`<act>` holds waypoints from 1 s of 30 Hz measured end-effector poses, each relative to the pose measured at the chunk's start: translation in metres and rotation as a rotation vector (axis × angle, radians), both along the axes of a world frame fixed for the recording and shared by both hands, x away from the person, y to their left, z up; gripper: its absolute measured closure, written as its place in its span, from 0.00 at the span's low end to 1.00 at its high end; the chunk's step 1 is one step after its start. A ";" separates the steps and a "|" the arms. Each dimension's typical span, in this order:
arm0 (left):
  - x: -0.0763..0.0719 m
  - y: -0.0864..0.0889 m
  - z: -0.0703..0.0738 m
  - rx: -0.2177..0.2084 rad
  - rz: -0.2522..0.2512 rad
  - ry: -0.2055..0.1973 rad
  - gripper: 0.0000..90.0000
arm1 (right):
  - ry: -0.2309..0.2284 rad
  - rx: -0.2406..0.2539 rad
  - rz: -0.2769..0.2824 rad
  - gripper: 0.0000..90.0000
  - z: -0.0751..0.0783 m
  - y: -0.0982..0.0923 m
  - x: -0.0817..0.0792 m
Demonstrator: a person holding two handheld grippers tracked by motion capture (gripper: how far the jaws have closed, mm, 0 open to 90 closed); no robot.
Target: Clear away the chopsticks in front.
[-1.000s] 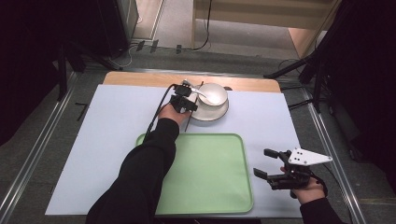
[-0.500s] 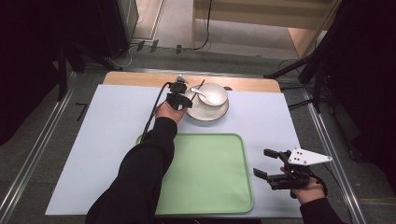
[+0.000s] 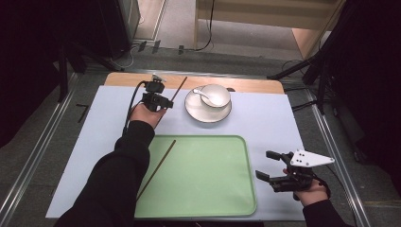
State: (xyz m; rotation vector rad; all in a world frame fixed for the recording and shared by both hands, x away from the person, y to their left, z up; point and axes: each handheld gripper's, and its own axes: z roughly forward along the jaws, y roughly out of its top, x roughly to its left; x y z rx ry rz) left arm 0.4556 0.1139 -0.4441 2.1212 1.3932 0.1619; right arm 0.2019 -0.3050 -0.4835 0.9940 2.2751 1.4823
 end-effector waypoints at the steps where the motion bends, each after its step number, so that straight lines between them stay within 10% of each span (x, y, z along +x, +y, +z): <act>1: -0.006 0.003 0.001 0.008 -0.008 -0.004 0.95 | 0.000 -0.001 0.001 0.19 0.000 0.000 0.000; 23: -0.140 0.034 -0.011 -0.067 -0.076 -0.041 0.95 | -0.006 -0.013 0.034 0.19 0.002 0.012 0.009; 30: -0.166 0.033 -0.030 -0.075 -0.057 0.016 0.95 | -0.008 -0.010 0.041 0.19 0.003 0.015 0.011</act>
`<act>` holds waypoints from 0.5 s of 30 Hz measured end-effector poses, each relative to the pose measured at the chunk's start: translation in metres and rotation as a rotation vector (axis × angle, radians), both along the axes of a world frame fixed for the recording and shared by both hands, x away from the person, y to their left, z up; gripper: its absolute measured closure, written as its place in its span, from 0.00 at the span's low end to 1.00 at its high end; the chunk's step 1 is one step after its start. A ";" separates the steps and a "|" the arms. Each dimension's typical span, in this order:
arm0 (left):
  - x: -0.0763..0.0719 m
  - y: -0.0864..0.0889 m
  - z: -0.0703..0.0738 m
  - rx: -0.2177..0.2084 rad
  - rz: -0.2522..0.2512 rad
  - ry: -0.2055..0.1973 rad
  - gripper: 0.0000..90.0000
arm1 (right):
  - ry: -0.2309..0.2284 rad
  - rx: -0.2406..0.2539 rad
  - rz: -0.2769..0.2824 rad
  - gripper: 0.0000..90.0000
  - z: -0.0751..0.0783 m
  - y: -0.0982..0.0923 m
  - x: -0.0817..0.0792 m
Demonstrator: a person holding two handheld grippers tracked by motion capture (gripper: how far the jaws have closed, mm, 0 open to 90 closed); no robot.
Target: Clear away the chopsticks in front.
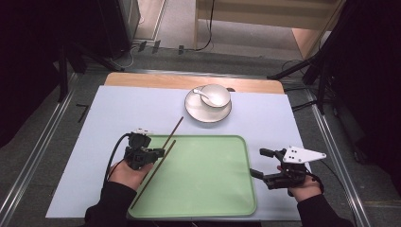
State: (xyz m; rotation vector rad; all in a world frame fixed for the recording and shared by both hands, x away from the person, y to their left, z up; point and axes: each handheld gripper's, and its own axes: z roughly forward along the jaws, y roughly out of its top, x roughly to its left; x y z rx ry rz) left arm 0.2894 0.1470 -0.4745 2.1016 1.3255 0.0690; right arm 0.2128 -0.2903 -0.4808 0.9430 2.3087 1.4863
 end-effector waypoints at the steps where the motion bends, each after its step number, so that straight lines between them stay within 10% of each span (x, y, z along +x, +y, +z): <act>1: -0.002 0.000 -0.001 0.004 -0.002 0.002 0.95 | 0.000 0.000 0.001 0.19 0.000 0.000 0.000; 15: -0.032 -0.002 -0.031 0.042 0.026 0.072 0.95 | 0.000 0.001 0.000 0.19 0.000 0.000 -0.001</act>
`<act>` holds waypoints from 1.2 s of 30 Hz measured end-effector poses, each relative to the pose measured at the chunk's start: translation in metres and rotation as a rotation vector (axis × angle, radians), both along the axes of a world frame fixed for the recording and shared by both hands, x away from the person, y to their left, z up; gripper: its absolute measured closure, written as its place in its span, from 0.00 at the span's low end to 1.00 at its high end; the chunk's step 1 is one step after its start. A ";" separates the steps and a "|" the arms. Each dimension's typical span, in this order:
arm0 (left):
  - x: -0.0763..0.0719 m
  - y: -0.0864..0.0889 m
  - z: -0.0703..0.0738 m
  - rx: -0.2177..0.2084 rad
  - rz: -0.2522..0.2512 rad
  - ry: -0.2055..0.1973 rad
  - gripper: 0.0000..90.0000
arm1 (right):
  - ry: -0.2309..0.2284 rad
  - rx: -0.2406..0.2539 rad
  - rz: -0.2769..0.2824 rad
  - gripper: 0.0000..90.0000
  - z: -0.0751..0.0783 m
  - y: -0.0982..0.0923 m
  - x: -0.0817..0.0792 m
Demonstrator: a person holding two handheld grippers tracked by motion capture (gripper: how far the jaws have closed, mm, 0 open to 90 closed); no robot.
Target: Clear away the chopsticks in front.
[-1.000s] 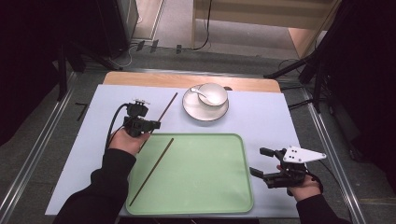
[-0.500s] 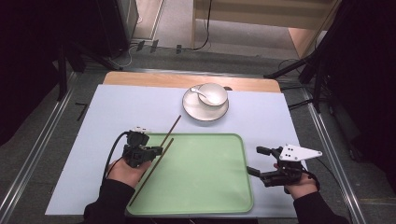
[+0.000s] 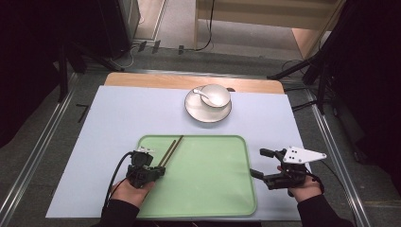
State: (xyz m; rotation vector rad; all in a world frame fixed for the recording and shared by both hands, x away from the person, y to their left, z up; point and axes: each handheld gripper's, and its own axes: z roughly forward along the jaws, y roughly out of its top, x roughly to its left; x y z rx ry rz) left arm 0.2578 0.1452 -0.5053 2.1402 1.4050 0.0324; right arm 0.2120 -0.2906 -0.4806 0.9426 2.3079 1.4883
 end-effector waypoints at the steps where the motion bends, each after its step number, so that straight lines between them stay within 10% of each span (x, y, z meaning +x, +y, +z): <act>1: -0.001 0.000 0.000 0.011 0.004 -0.008 0.95 | -0.001 0.000 0.000 0.19 0.000 0.000 0.000; 13: -0.009 0.018 0.003 0.048 0.116 -0.014 0.94 | -0.003 -0.002 -0.005 0.19 0.000 -0.001 -0.002; 27: -0.007 0.020 0.004 0.023 0.077 -0.005 0.86 | -0.002 0.001 -0.001 0.19 0.000 -0.001 -0.002; 36: 0.004 0.039 0.022 -0.074 0.041 -0.046 0.75 | -0.002 0.006 -0.002 0.19 0.001 -0.002 -0.003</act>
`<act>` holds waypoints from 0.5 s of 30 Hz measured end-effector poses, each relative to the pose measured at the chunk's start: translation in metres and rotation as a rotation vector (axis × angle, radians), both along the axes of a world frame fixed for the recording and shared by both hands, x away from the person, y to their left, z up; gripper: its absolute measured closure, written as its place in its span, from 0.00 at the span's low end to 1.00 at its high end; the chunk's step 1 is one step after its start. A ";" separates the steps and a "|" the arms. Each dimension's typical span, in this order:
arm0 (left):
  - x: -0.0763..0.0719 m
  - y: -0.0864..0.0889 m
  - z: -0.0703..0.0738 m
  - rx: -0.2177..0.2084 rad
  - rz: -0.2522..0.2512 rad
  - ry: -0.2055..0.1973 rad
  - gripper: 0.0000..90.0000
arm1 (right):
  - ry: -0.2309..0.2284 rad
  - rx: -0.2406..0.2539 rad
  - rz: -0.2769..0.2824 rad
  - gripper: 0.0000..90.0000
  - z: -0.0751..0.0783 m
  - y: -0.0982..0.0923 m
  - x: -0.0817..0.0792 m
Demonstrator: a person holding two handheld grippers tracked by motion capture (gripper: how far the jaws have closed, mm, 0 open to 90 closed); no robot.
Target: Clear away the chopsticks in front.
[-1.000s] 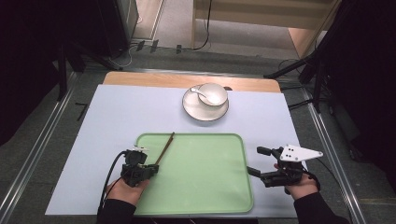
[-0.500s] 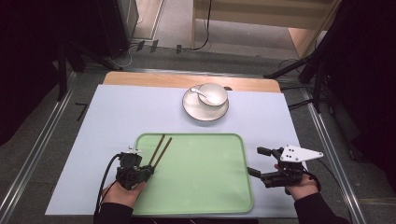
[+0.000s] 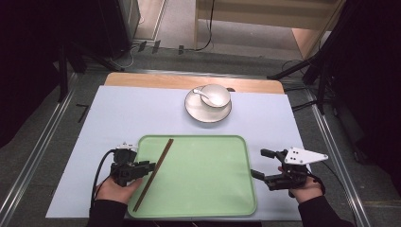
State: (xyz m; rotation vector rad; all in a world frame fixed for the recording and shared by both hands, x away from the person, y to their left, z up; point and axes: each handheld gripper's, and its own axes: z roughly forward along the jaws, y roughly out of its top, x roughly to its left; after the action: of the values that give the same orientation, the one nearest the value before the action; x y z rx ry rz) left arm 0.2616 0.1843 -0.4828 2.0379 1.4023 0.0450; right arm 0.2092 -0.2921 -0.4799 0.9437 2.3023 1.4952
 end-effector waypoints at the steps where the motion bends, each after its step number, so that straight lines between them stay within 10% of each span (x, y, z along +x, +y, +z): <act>1: 0.003 0.003 0.001 -0.006 -0.020 0.005 0.71 | 0.001 0.002 -0.001 0.19 0.000 0.000 0.000; 5: 0.012 0.011 0.008 -0.050 -0.088 -0.009 0.61 | 0.000 -0.002 -0.001 0.19 0.000 0.000 0.001; 15: 0.026 0.029 0.021 -0.011 -0.223 -0.154 0.43 | 0.003 -0.004 -0.011 0.19 -0.001 -0.001 0.001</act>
State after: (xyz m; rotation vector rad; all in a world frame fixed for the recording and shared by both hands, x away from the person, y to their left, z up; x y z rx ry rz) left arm 0.2881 0.2129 -0.4619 2.1208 1.0747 0.0953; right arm 0.2102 -0.2935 -0.4809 0.9559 2.2976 1.4857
